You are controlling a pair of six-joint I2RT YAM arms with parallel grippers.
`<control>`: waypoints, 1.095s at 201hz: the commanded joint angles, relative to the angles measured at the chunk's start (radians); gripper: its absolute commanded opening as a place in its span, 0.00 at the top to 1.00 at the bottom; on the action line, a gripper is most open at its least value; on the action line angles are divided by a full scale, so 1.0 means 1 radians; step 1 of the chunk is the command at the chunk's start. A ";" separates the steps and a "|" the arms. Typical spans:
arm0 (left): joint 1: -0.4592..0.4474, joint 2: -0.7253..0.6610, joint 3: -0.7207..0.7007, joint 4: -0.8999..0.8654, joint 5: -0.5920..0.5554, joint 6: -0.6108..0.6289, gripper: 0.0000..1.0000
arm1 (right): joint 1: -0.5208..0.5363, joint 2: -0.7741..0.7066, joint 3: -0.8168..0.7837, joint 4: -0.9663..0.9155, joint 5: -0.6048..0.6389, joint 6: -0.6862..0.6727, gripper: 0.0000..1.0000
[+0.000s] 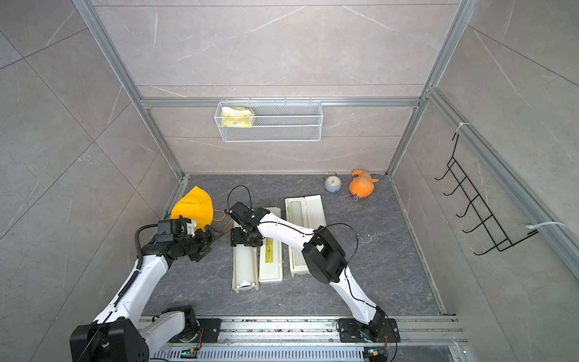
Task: Put plastic wrap rolls into dispensers
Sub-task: Place the plastic wrap into the plastic wrap cutting box, then pick up the lid from the center of the board.
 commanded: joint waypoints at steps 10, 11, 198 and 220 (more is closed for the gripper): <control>0.007 -0.014 -0.011 0.016 0.010 -0.005 0.09 | 0.008 -0.119 -0.010 -0.002 0.074 -0.047 0.21; 0.007 -0.014 -0.011 0.016 0.010 -0.005 0.09 | 0.008 -0.122 -0.012 -0.002 0.077 -0.048 0.21; 0.004 0.023 -0.084 0.108 0.040 -0.046 0.11 | -0.056 -0.149 -0.167 -0.085 0.376 -0.111 0.04; 0.004 0.027 -0.085 0.114 0.046 -0.047 0.11 | -0.060 -0.124 -0.171 -0.088 0.375 -0.109 0.02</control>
